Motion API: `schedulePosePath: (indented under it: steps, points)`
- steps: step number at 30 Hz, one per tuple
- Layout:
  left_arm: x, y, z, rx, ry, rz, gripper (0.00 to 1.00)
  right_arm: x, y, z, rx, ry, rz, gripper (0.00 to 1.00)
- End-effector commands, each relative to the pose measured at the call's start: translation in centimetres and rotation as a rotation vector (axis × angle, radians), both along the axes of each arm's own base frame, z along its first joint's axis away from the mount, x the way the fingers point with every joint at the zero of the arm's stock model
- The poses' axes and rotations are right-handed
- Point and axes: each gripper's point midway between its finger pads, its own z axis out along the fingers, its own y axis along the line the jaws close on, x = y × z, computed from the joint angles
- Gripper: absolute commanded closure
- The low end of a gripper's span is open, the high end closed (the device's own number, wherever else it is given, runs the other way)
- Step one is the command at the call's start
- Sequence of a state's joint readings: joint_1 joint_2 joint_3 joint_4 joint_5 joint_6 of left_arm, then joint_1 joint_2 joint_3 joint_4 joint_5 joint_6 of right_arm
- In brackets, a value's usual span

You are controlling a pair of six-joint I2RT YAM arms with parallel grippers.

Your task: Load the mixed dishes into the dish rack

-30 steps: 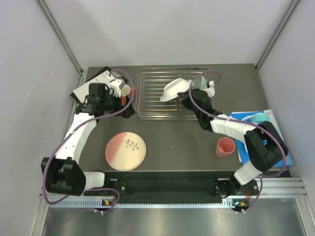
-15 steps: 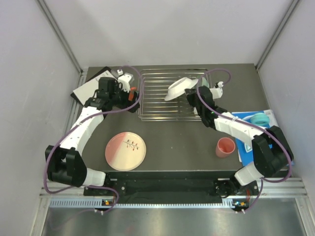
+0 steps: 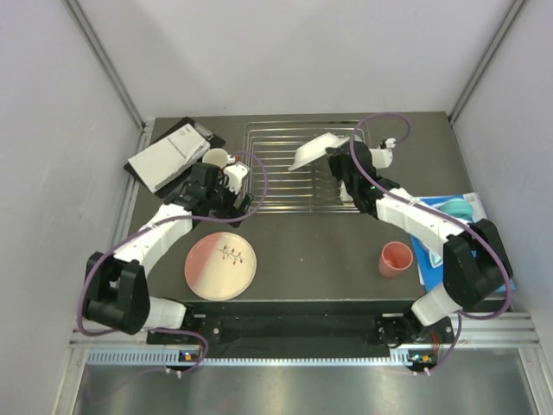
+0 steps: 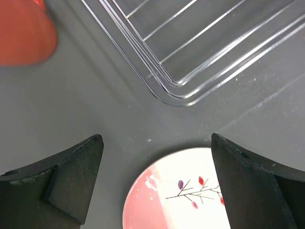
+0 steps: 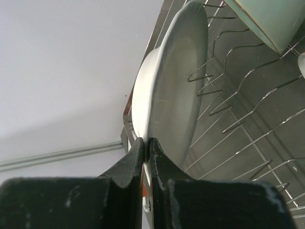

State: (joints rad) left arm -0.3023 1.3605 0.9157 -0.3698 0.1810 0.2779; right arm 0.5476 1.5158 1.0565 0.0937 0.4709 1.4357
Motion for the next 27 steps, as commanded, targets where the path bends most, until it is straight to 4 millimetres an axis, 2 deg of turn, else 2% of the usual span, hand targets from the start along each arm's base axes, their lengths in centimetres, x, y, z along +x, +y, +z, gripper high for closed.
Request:
schedulePosePath:
  steps: [1,8,11,15,16,18,19,20,21,22,24,26,27]
  points:
    - [-0.2,-0.1,1.7,0.002,-0.089,-0.024,0.01,2.4,-0.6,6.9,0.131,-0.153,-0.086,1.00]
    - [-1.5,-0.6,2.3,-0.024,-0.075,-0.032,0.01,4.1,-1.5,5.7,0.134,-0.114,-0.145,1.00]
    - [-1.6,-0.9,4.1,-0.053,-0.097,-0.028,0.01,4.6,-1.9,5.2,0.131,-0.099,-0.164,1.00]
    - [-0.4,-0.5,7.6,-0.045,-0.205,-0.012,0.01,4.8,-2.1,4.6,0.128,-0.077,-0.183,1.00]
    - [0.2,0.1,8.5,-0.022,-0.245,0.013,0.01,4.8,-2.1,4.5,0.131,-0.072,-0.183,1.00]
    - [1.8,0.7,10.1,0.007,-0.343,0.041,0.01,4.9,-1.9,4.2,0.138,-0.058,-0.184,1.00]
    - [2.5,1.3,10.1,0.033,-0.373,0.070,0.01,4.9,-1.8,4.0,0.142,-0.052,-0.182,1.00]
    - [3.9,1.8,11.2,0.052,-0.450,0.106,0.01,4.9,-1.9,3.7,0.140,-0.040,-0.182,1.00]
    - [4.5,2.0,11.3,0.064,-0.471,0.119,0.01,4.9,-1.8,3.5,0.149,-0.034,-0.180,1.00]
    - [5.1,2.2,10.2,0.086,-0.462,0.125,0.01,4.8,-1.7,3.5,0.153,-0.031,-0.177,1.00]
    - [6.4,2.4,10.0,0.114,-0.492,0.148,0.01,4.6,-1.7,3.4,0.153,-0.025,-0.178,1.00]
    - [7.5,2.4,8.0,0.167,-0.452,0.146,0.01,4.4,-2.1,3.7,0.155,-0.029,-0.185,1.00]
    - [8.2,2.3,8.0,0.179,-0.455,0.153,0.01,4.4,-2.3,3.7,0.155,-0.029,-0.188,1.00]
